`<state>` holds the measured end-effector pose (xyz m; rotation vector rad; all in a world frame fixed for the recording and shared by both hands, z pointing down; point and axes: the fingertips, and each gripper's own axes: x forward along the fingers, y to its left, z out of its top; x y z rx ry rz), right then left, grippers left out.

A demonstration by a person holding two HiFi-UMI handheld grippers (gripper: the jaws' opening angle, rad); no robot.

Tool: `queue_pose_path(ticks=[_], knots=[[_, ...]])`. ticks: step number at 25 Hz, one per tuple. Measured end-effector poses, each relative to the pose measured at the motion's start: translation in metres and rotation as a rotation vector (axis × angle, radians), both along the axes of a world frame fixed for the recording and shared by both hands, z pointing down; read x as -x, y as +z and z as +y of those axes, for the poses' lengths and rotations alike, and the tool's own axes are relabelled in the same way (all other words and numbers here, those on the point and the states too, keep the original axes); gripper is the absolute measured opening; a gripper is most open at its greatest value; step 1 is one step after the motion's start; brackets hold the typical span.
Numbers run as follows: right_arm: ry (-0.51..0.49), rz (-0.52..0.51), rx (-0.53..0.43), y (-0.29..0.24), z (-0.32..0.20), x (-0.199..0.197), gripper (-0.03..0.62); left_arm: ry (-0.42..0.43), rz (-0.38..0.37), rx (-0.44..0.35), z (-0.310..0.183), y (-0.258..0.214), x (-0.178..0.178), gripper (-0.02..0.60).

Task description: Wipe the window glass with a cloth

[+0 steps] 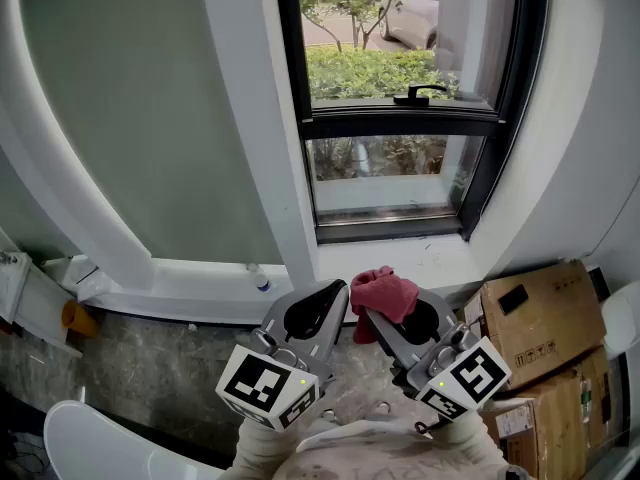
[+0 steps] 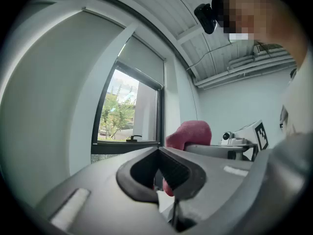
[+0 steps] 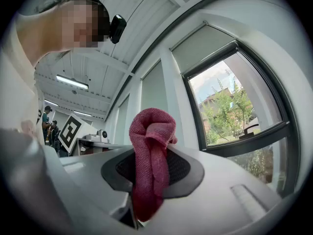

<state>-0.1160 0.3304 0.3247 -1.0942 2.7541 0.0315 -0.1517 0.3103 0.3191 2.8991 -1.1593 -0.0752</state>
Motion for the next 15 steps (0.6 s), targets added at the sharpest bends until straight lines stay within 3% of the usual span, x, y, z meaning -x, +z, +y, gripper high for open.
queue_pose_path(ticks=[15], knots=[[0.027, -0.019, 0.018, 0.006, -0.019, -0.036, 0.121, -0.009, -0.01, 0.002, -0.017, 0.004, -0.031, 0.0]])
